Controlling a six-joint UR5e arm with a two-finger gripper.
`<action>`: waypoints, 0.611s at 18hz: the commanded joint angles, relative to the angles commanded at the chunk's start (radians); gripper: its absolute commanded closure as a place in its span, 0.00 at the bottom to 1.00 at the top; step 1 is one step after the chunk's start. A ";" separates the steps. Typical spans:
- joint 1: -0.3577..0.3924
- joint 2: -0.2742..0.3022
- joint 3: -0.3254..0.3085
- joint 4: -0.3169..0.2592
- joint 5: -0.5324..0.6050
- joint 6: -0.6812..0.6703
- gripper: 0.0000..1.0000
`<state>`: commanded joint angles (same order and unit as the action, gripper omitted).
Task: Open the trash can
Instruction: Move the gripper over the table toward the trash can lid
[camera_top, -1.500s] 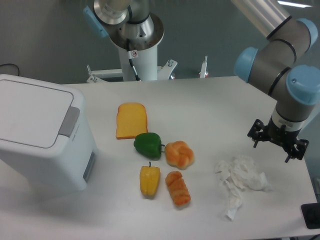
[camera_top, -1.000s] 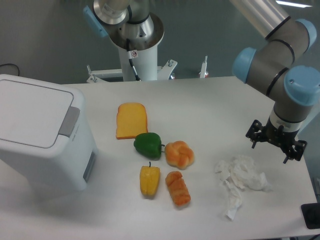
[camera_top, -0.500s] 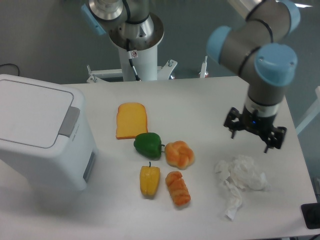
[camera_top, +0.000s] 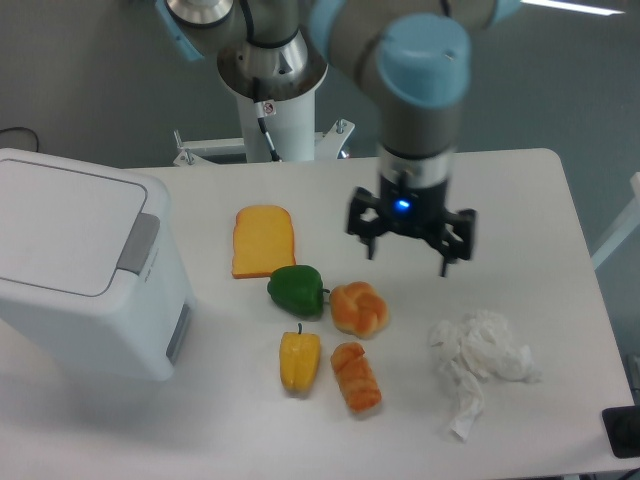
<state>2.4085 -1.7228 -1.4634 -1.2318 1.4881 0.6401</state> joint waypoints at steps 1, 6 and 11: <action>-0.012 0.011 -0.014 0.000 -0.020 -0.029 0.00; -0.081 0.052 -0.046 0.031 -0.147 -0.155 0.00; -0.112 0.063 -0.046 0.038 -0.246 -0.336 0.00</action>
<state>2.2965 -1.6597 -1.5094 -1.1934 1.2425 0.3038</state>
